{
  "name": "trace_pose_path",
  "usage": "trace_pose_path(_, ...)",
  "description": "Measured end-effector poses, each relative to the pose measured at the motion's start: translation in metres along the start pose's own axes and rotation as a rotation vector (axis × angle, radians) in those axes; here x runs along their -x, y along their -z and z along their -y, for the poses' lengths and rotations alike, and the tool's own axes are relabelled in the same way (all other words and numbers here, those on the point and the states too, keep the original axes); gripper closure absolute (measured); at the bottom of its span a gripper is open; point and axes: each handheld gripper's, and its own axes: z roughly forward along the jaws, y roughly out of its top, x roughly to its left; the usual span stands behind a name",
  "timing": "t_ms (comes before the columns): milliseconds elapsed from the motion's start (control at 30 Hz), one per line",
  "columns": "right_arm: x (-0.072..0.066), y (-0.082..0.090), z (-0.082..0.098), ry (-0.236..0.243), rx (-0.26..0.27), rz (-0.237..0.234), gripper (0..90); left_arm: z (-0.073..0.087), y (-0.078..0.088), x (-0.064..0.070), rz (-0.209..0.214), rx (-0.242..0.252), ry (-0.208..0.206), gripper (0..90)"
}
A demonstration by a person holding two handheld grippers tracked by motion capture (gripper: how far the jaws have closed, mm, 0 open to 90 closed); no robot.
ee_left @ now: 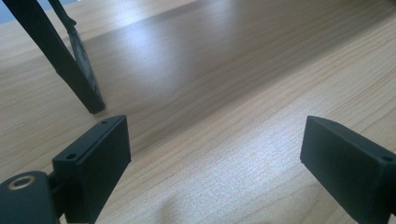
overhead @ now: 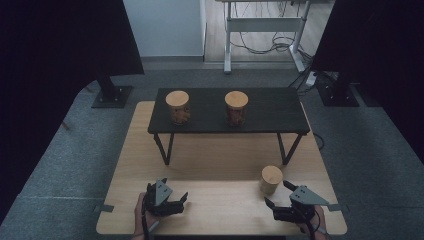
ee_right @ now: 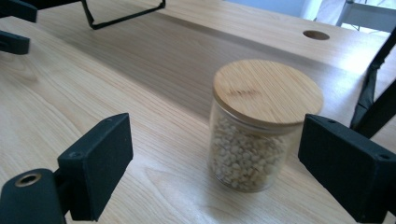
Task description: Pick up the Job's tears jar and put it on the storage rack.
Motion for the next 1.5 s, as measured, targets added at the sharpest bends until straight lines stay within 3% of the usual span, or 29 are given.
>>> trace_pose_path(733, 0.019, -0.019, 0.011, -0.05, -0.042, 0.045, 9.6, 0.0, 0.0, 0.0, 0.002, -0.001, 0.001, 8.1)
trace_pose_path(1500, 0.023, -0.055, 0.004, -0.04, -0.112, 0.072, 10.5, 0.0, 0.0, 0.0, 0.001, -0.003, 0.001, 8.0)
